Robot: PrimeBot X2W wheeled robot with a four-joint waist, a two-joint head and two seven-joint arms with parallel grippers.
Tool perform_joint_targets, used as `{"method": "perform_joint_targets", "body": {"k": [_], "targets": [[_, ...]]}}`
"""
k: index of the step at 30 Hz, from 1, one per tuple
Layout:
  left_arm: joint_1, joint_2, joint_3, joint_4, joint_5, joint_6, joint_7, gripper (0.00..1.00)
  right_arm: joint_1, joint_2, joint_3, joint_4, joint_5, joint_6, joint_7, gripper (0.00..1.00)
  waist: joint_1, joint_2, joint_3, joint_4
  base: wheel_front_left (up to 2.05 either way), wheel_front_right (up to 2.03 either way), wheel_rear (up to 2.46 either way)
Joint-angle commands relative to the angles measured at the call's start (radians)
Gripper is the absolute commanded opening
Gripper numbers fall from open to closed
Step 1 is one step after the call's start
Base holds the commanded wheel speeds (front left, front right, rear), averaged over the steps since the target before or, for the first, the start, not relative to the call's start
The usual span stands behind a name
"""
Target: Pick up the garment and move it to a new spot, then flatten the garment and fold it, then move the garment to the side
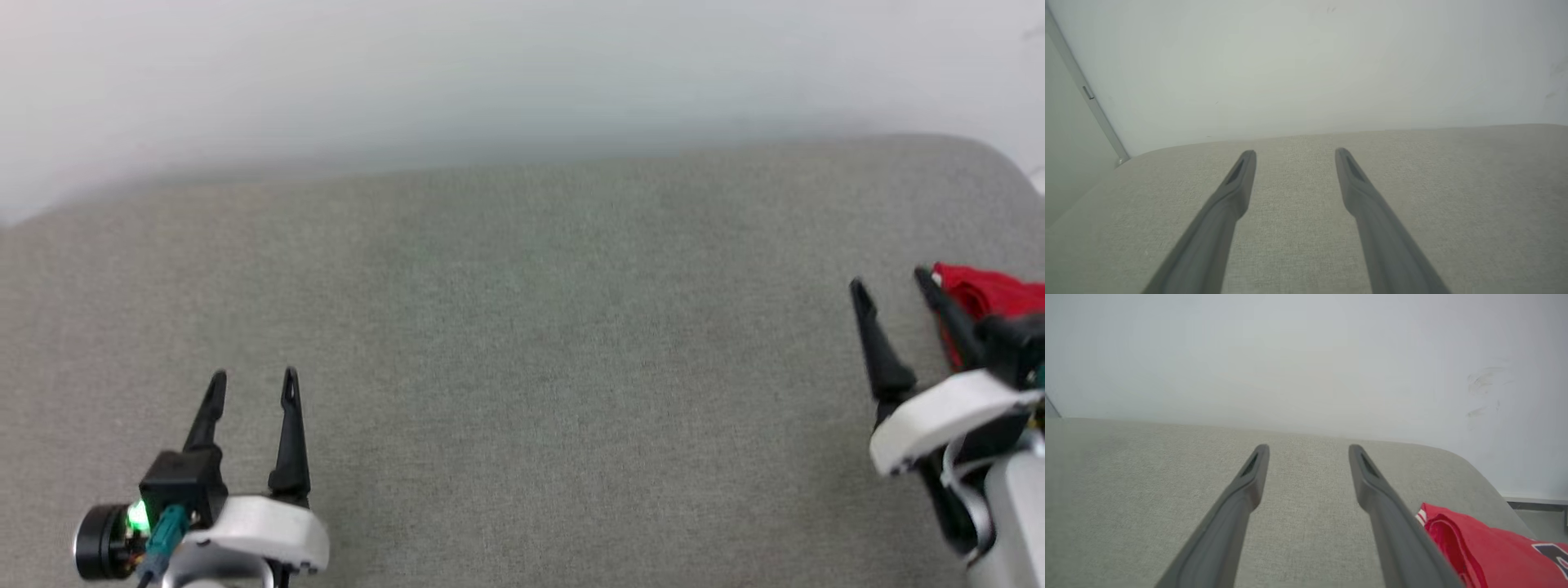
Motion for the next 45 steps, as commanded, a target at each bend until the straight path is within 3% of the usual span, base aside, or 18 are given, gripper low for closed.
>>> {"method": "perform_joint_targets", "body": {"k": [1, 8, 14, 33, 34, 38, 45], "targets": [[0.019, 0.003, -0.001, 0.003, -0.001, 0.004, -0.001, 1.00, 0.035, 0.008, -0.007, -0.024, -0.004, -0.001, 0.007, 1.00, 0.0002, 0.0000, -0.037, 0.001, 0.00, 0.00, 0.00], [0.094, 0.011, -0.010, 0.002, -0.013, 0.010, 0.014, 1.00, 0.260, 0.102, -0.056, -0.238, -0.045, -0.001, 0.089, 1.00, 0.0002, 0.0000, -0.096, -0.014, 0.00, 0.00, 0.00], [0.116, 0.007, -0.013, -0.002, -0.026, 0.015, 0.024, 1.00, 0.354, 0.154, -0.072, -0.347, -0.062, -0.001, 0.143, 1.00, 0.0002, 0.0000, -0.104, -0.019, 0.00, 0.00, 0.00], [0.108, -0.009, -0.018, 0.010, -0.045, 0.022, 0.012, 1.00, 0.372, 0.149, -0.079, -0.418, -0.060, -0.001, 0.179, 1.00, 0.0002, 0.0000, -0.112, -0.003, 0.00, 0.00, 0.00], [0.110, -0.006, -0.018, 0.007, -0.046, 0.018, 0.016, 0.00, 0.364, 0.152, -0.078, -0.412, -0.064, 0.000, 0.178, 0.00, 0.0002, 0.0000, -0.112, -0.003, 0.00, 0.00, 0.00], [0.121, -0.023, -0.023, 0.032, -0.059, 0.013, 0.017, 0.00, 0.372, 0.158, -0.074, -0.379, -0.049, 0.000, 0.180, 0.00, 0.0002, 0.0000, -0.112, -0.002, 0.00, 0.00, 0.00], [0.106, -0.045, 0.009, 0.042, -0.180, -0.020, 0.047, 0.00, 0.355, 0.168, -0.087, -0.353, 0.088, 0.000, 0.187, 0.00, 0.0002, 0.0000, -0.111, 0.002, 0.00, 0.00, 0.00]]}}
